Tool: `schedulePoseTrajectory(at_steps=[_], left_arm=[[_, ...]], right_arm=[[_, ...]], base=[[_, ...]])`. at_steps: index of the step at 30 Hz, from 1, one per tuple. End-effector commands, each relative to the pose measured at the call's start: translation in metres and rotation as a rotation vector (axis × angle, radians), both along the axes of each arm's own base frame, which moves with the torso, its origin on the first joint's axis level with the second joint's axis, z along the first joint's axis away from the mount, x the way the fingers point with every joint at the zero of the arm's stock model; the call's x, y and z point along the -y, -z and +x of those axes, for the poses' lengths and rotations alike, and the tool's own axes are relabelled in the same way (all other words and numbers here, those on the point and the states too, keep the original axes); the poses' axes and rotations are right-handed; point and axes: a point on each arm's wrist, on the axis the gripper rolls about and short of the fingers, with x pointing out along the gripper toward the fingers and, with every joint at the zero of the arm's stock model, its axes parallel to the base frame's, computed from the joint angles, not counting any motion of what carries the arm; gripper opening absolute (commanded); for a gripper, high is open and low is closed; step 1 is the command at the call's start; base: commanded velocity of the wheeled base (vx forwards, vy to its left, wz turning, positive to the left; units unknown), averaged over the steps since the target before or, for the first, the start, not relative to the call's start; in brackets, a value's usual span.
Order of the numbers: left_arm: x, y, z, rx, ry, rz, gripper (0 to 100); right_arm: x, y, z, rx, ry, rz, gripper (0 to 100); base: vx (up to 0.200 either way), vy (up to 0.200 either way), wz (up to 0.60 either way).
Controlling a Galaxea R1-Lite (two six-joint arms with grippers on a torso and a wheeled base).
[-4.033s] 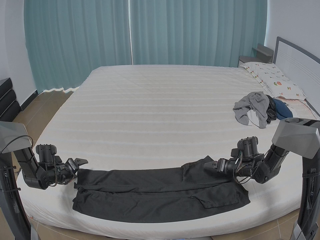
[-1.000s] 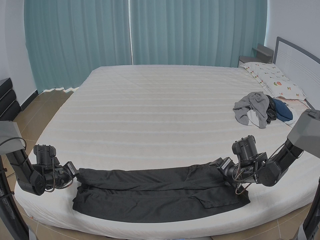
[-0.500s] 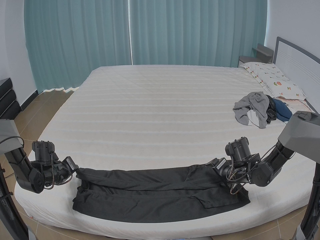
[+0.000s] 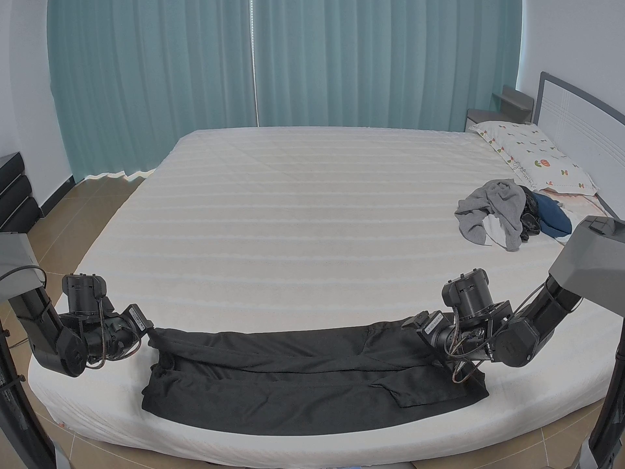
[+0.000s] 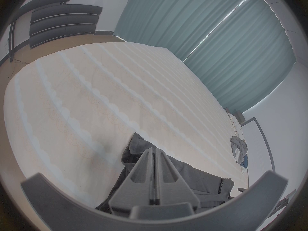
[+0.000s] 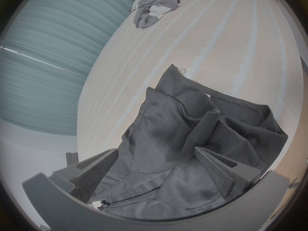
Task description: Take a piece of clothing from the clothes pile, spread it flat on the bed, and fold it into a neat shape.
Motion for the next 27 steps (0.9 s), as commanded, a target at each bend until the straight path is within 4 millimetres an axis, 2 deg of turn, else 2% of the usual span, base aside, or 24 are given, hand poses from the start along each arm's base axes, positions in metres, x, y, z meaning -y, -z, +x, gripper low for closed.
schedulePoseTrajectory(at_steps=[1, 8, 9, 19, 27], left_arm=[[0.0, 0.0, 0.0, 0.001, 0.0, -0.001, 0], [0.0, 0.0, 0.0, 0.001, -0.001, 0.0, 0], [0.0, 0.0, 0.0, 0.001, 0.0, -0.001, 0], [0.0, 0.0, 0.0, 0.002, 0.0, 0.001, 0], [0.0, -0.003, 0.0, 0.012, -0.001, 0.002, 0]], right_arm=[[-0.001, 0.009, 0.003, -0.018, 0.004, -0.009, 100], [-0.001, 0.016, 0.008, -0.029, 0.012, -0.013, 100], [-0.001, 0.016, 0.008, -0.029, 0.012, -0.013, 0], [0.0, 0.011, 0.008, -0.007, 0.033, -0.023, 0], [0.004, -0.001, 0.007, 0.02, 0.037, -0.014, 0]], base=[[0.0, 0.0, 0.0], [0.0, 0.0, 0.0], [0.0, 0.0, 0.0], [0.0, 0.0, 0.0], [0.0, 0.0, 0.0]])
